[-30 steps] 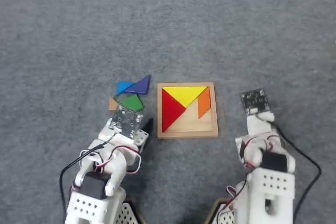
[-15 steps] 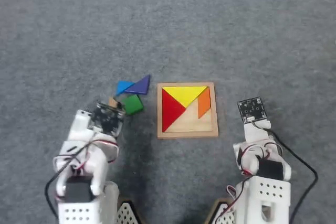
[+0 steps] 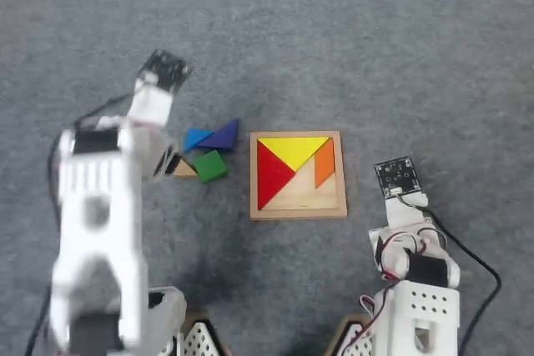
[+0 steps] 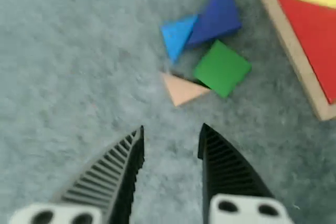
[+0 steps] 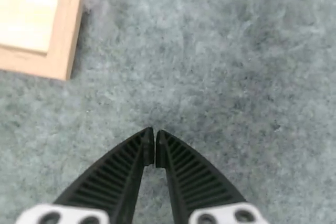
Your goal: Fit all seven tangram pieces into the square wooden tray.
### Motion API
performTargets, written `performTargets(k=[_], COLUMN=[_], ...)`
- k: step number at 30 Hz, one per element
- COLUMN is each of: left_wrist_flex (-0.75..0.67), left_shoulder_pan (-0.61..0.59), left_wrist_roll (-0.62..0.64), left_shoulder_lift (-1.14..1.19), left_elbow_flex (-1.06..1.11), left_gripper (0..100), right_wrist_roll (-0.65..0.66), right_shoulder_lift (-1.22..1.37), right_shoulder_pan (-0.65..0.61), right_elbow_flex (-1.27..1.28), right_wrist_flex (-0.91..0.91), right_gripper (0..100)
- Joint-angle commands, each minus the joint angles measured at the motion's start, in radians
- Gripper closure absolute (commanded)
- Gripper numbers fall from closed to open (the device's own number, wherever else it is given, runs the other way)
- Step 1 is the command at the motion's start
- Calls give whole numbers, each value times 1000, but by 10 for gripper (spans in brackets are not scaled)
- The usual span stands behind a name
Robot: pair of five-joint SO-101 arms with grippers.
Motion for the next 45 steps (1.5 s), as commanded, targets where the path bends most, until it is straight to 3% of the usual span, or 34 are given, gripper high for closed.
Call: performTargets(k=[1, 11, 33, 39, 45], left_wrist_flex=[2, -46, -186, -157, -132], left_shoulder_pan=[34, 184, 163, 170, 166], left_wrist_roll=[8, 9, -160, -163, -166], left_shoulder_lift=[230, 466, 732, 732, 618], left_elbow_flex=[-202, -297, -289, -288, -274], left_gripper=[837, 803, 788, 881, 758], right_wrist_roll=[11, 11, 12, 12, 12], right_shoulder_lift=[-15, -15, -15, -15, -15], right_shoulder_pan=[-5, -7, -7, -7, -7], right_elbow_flex=[-3, 12, 14, 14, 14], right_wrist_flex=[-22, -45, -59, -61, -61], right_gripper=[991, 991, 991, 991, 991])
